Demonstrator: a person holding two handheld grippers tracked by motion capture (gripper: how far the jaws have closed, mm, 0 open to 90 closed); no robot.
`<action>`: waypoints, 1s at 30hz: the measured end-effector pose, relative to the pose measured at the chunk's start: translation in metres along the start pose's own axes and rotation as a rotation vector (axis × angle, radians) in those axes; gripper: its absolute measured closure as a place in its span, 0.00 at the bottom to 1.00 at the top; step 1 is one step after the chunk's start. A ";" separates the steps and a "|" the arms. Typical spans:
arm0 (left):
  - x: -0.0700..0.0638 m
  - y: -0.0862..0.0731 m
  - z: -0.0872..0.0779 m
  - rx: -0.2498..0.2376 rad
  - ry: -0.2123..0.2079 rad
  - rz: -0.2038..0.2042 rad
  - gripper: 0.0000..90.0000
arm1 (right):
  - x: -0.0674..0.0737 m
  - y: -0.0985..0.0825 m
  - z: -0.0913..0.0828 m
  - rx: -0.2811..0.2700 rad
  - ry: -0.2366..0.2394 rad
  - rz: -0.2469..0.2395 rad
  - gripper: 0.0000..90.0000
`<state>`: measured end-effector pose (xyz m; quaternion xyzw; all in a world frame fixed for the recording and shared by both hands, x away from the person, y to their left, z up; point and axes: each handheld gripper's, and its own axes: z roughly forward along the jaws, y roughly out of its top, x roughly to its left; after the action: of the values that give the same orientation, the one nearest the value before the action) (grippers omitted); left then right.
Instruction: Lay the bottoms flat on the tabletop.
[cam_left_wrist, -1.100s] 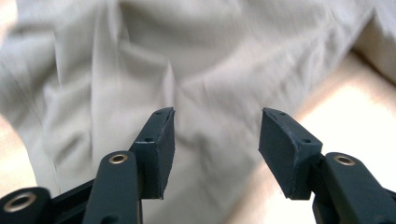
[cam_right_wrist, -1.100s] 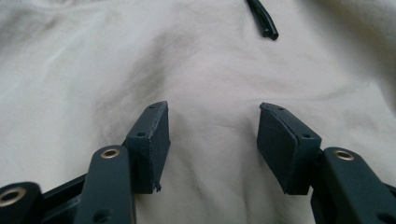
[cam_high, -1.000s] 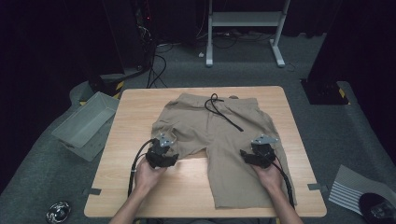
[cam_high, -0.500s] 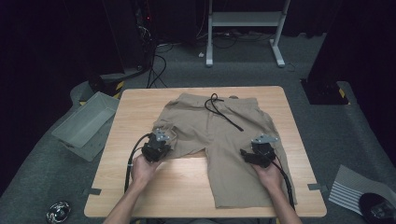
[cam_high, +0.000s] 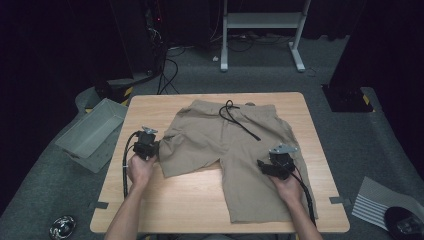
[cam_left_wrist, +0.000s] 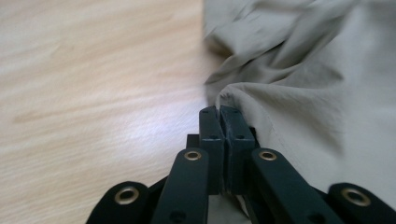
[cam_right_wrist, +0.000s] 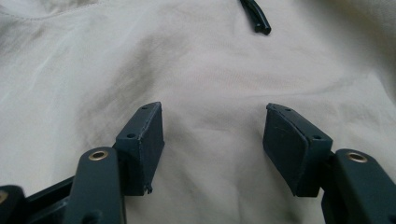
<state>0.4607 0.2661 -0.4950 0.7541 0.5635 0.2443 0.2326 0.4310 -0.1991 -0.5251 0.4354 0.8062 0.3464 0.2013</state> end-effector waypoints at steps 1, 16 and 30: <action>-0.001 -0.001 0.002 0.011 0.005 0.007 0.97 | 0.000 0.000 0.000 0.000 0.000 0.000 0.42; -0.028 -0.031 -0.058 -0.120 -0.153 0.057 0.53 | 0.000 0.000 0.000 0.000 0.000 0.000 0.42; -0.065 -0.057 -0.077 -0.133 -0.274 0.119 0.56 | 0.000 0.000 0.000 0.000 -0.002 -0.001 0.42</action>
<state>0.3545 0.2238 -0.4781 0.7955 0.4632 0.1891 0.3419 0.4309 -0.1991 -0.5251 0.4354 0.8062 0.3458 0.2022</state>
